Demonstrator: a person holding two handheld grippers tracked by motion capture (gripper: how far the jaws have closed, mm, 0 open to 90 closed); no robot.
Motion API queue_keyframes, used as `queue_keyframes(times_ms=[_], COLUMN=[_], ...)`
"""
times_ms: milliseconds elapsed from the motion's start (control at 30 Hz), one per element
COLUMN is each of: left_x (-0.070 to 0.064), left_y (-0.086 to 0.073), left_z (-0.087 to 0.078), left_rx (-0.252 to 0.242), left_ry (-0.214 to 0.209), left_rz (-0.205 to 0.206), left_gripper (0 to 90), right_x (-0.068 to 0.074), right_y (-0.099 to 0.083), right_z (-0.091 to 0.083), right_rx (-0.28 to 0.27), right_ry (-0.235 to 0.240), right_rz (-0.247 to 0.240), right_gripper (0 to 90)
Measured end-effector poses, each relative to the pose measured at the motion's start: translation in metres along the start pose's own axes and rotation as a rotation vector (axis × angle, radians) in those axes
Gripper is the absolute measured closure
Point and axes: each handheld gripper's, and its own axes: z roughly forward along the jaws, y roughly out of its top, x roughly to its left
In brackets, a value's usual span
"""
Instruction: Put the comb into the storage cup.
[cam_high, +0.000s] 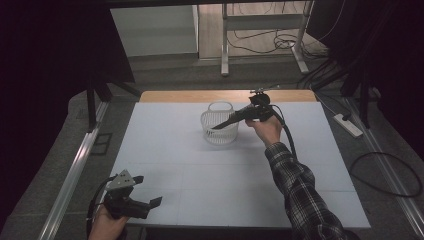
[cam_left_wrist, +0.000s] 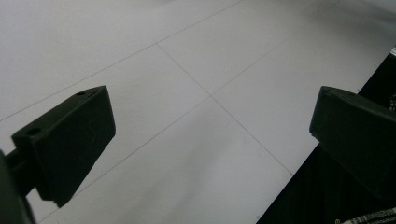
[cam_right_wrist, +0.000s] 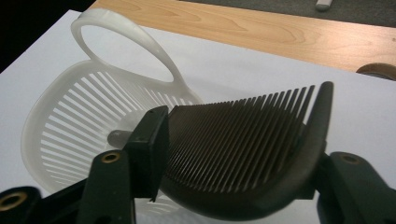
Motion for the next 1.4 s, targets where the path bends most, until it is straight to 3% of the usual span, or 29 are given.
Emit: queue_keyframes(times_ms=[667,1033,1400], left_x=[0.000,0.000,0.000], left_y=[0.000,0.000,0.000], left_z=[0.000,0.000,0.001], left_rx=[0.000,0.001,0.003], left_ry=[-0.005,-0.005,-0.003], left_rz=[0.000,0.005,0.007], left_gripper=[0.2,0.2,0.2], right_x=[0.000,0.005,0.006], right_y=[0.003,0.003,0.005], right_z=[-0.009,-0.012,-0.019], right_rx=[0.017,0.050,0.064], right_ry=[-0.031,-0.053,-0.039], right_rz=[-0.052,-0.102,-0.097], right_gripper=[20.1,15.1,10.8])
